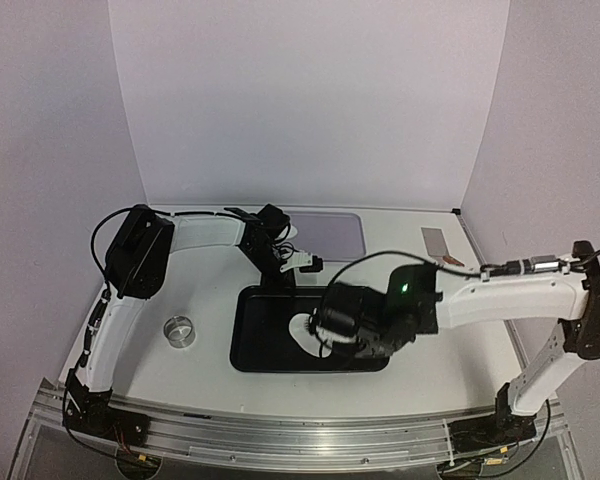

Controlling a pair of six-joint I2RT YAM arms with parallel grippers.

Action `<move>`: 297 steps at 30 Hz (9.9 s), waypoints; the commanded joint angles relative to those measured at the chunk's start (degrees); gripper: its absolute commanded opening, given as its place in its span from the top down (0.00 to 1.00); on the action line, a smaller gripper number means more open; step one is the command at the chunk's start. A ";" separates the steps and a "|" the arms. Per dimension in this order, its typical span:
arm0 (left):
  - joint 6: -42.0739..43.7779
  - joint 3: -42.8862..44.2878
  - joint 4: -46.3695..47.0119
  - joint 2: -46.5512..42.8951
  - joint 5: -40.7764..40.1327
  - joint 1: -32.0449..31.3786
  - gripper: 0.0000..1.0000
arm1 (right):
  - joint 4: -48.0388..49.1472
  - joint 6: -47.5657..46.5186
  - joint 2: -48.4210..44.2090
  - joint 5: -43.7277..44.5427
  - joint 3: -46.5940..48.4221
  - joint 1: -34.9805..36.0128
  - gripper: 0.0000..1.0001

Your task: Roll out the dumpling wrappers from the dough

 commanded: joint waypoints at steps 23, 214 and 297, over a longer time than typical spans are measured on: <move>9.04 1.40 -1.87 1.70 -6.71 -1.09 1.00 | 38.99 -35.59 6.65 -5.10 -3.09 -41.17 1.00; -69.78 -12.25 -0.25 -17.49 4.39 -8.78 1.00 | 15.67 86.27 15.10 -32.07 11.19 -22.55 1.00; -62.89 -48.98 19.71 -6.68 -4.80 -9.99 1.00 | 11.16 82.43 32.76 -24.73 4.58 -14.15 1.00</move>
